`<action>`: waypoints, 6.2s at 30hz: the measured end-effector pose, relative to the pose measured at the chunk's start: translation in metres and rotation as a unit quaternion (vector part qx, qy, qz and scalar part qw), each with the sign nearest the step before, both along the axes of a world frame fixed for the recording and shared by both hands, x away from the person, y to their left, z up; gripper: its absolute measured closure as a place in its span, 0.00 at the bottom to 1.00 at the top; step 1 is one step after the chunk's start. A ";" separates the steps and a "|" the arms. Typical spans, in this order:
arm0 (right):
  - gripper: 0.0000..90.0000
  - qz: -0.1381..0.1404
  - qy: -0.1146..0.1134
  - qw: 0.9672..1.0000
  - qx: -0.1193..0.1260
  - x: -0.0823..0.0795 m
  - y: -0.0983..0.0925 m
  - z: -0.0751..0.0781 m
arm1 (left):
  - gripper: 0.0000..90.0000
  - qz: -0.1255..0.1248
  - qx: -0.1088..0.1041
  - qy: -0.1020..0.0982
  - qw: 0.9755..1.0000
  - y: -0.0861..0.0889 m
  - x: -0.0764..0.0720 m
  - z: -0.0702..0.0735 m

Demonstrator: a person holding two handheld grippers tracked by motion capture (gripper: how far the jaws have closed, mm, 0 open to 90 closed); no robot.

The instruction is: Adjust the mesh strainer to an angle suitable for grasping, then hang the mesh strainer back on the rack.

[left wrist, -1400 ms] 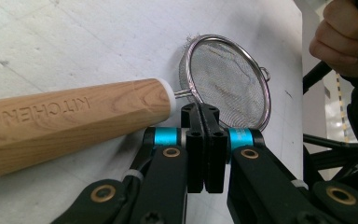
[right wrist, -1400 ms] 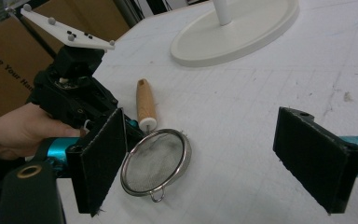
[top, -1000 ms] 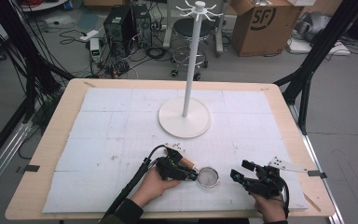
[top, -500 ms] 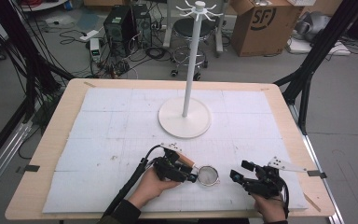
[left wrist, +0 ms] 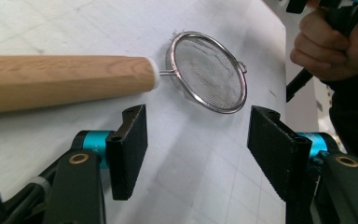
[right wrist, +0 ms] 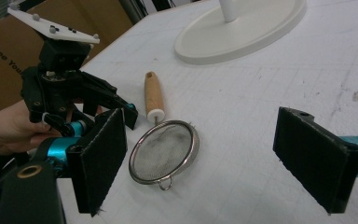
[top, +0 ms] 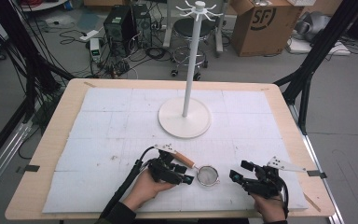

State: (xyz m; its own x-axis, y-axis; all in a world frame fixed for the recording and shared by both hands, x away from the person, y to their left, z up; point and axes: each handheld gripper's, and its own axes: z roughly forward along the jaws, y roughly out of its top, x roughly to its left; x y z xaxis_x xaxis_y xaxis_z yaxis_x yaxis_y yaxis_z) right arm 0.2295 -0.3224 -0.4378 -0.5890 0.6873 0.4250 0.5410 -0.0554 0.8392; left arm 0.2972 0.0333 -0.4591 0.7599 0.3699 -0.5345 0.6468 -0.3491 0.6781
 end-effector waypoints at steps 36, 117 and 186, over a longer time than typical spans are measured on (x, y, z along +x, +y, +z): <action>0.18 0.008 0.003 1.000 -0.006 0.001 0.005 0.000 | 0.30 0.106 -0.041 -0.067 0.991 0.106 -0.016 0.018; 0.26 0.077 0.034 0.996 -0.025 0.036 0.070 0.007 | 0.32 0.133 -0.070 -0.084 0.985 0.158 -0.037 0.020; 0.43 0.154 0.133 0.966 -0.161 0.080 0.137 -0.005 | 0.32 0.130 -0.063 -0.089 0.985 0.155 -0.037 0.021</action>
